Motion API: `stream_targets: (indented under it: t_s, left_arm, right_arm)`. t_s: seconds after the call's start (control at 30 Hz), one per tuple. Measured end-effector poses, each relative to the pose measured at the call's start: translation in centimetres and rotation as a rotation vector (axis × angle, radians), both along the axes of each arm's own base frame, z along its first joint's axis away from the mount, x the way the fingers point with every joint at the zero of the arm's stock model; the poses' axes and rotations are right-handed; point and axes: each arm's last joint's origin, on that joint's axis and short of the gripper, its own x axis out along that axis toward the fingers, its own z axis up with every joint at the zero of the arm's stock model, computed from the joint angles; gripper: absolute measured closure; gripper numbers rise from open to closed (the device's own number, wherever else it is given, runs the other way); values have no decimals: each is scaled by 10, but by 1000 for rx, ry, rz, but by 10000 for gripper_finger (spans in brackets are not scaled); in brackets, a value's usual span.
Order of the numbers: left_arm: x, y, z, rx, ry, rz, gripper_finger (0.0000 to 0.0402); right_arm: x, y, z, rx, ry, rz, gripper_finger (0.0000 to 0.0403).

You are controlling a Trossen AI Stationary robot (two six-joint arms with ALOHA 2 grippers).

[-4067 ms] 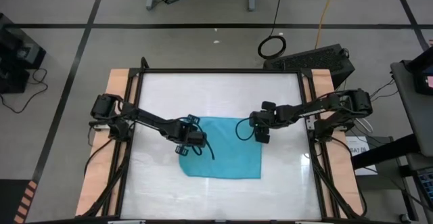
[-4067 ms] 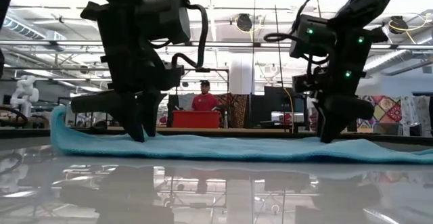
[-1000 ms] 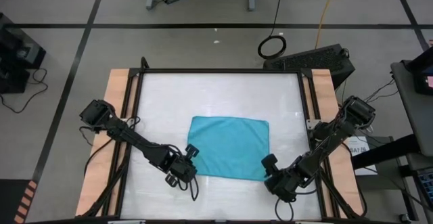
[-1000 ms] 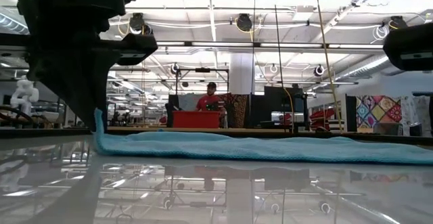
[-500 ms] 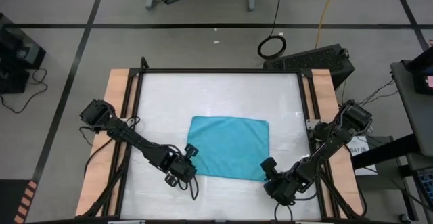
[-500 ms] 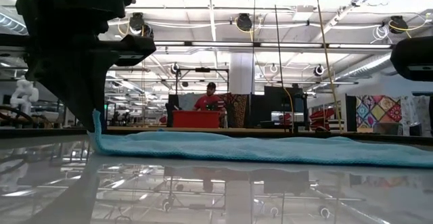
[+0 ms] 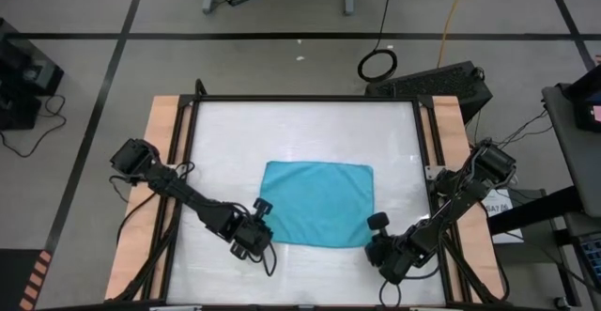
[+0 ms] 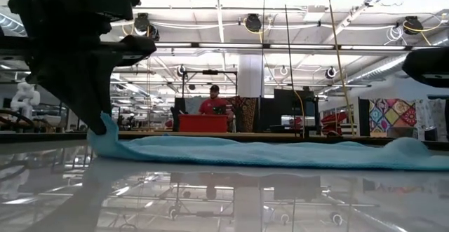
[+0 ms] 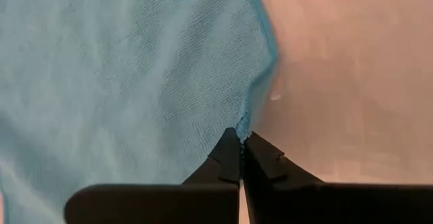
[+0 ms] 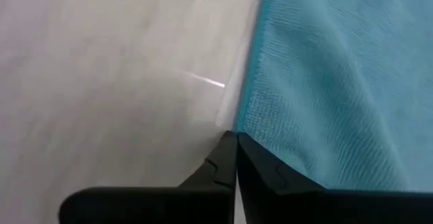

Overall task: Roll towel
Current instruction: Fold the blue towel

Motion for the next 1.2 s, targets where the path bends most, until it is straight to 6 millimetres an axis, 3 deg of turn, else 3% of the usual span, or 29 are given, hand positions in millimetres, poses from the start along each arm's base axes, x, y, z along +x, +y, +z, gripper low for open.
stream_targets:
  t_s: [0.4,0.77,1.07,1.2]
  left_arm:
    - [-9,-9,3,44,-45,79,401]
    - [-24,-12,41,60,-304,239,402]
    - [-32,-12,40,10,-291,381,402]
    - [-34,-10,40,55,-349,449,402]
  right_arm:
    - [-10,-1,15,29,-41,-49,403]
    - [-17,-8,54,143,-201,-133,403]
    - [-26,-15,84,270,-287,-175,402]
    - [-33,-26,90,224,-320,-259,402]
